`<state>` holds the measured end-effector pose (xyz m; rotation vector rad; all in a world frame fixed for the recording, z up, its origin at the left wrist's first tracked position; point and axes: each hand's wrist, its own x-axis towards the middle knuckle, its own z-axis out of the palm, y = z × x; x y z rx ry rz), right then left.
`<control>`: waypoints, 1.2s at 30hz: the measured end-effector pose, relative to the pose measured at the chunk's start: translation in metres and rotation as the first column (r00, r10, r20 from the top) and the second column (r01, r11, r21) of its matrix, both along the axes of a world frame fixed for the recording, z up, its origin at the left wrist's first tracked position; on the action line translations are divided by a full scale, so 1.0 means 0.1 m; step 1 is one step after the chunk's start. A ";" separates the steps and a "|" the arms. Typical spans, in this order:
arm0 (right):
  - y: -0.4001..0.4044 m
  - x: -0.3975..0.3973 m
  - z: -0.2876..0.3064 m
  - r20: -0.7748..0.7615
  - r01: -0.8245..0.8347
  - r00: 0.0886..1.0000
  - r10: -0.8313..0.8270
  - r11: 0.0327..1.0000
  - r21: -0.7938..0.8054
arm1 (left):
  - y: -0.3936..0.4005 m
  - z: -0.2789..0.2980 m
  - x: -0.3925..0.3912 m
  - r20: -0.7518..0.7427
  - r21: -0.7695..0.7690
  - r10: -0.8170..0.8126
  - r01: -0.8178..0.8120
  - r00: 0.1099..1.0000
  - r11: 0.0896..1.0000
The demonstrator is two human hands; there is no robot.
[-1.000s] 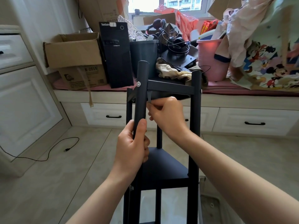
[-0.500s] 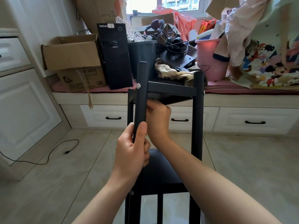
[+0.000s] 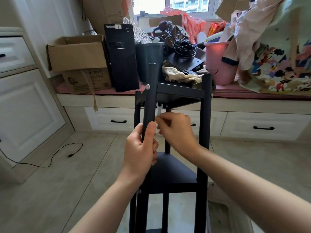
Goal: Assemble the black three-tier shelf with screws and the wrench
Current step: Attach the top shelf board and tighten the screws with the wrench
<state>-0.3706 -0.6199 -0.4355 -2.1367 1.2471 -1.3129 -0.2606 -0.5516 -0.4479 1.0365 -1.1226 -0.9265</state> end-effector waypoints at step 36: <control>0.32 -0.85 0.28 0.578 -0.258 0.809 -0.110 0.817 0.516 | -0.20 -0.11 0.15 -0.089 0.025 0.015 -0.013 0.996 1.000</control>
